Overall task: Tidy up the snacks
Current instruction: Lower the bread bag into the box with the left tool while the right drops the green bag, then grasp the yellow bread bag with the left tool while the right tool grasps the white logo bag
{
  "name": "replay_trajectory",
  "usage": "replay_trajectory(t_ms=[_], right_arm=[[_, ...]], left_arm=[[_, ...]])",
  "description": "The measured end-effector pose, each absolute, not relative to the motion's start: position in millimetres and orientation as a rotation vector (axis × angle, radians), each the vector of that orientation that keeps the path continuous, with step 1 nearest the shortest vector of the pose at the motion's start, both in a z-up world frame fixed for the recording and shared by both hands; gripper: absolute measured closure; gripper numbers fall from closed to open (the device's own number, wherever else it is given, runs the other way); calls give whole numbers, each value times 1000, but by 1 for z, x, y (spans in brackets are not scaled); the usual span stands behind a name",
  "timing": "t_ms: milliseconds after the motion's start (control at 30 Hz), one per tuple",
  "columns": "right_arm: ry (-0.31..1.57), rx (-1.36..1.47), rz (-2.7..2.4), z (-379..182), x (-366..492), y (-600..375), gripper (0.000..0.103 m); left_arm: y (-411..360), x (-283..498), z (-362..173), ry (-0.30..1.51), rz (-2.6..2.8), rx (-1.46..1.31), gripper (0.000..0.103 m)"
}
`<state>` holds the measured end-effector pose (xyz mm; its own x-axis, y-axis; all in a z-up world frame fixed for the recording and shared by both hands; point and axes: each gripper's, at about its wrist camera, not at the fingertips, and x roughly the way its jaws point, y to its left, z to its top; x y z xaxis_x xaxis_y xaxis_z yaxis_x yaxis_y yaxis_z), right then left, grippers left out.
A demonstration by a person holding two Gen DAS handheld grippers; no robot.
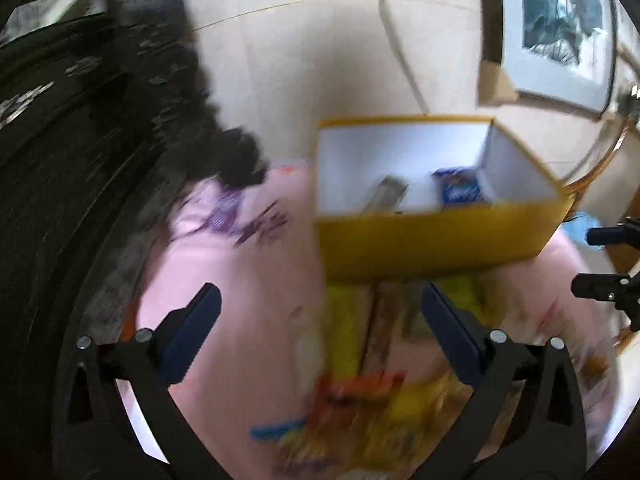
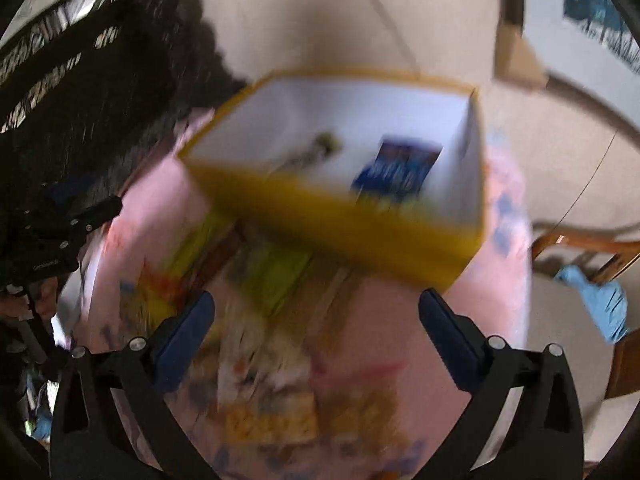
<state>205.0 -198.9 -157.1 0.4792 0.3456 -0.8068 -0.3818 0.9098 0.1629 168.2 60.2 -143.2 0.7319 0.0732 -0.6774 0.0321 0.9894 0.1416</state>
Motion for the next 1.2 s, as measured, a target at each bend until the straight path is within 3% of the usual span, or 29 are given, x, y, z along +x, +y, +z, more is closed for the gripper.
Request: replay_trajectory(t_ms=[233,767,800,833,867,933,1033,1200], right_arm=[[1107,-6,459,-207,194,-174,1],[1162,72,399,-260,205,-161,1],[1153,80,397,-260,204,-161,14],[1167,94,414,-261,203,-160,35],[1188,115,436,-259,200,-161,37],[1190,89,415,-256,192,-157,47],[1188,106,416,-248,182,-160,58],[1127,111,447,-215,158,-167,59]], left_arm=[[52,130,-185,861,-34,134,2],[36,146,-249,1005,-110,97,3],[39,147,-249,1024,-112,64,8],[42,148,-250,1040,-109,29,19],[45,148,-251,1061,-95,-2,27],[50,146,-257,1114,-87,-31,56],[54,135,-255,1152,-106,-69,64],[45,112,-238,1131,-139,-61,64]])
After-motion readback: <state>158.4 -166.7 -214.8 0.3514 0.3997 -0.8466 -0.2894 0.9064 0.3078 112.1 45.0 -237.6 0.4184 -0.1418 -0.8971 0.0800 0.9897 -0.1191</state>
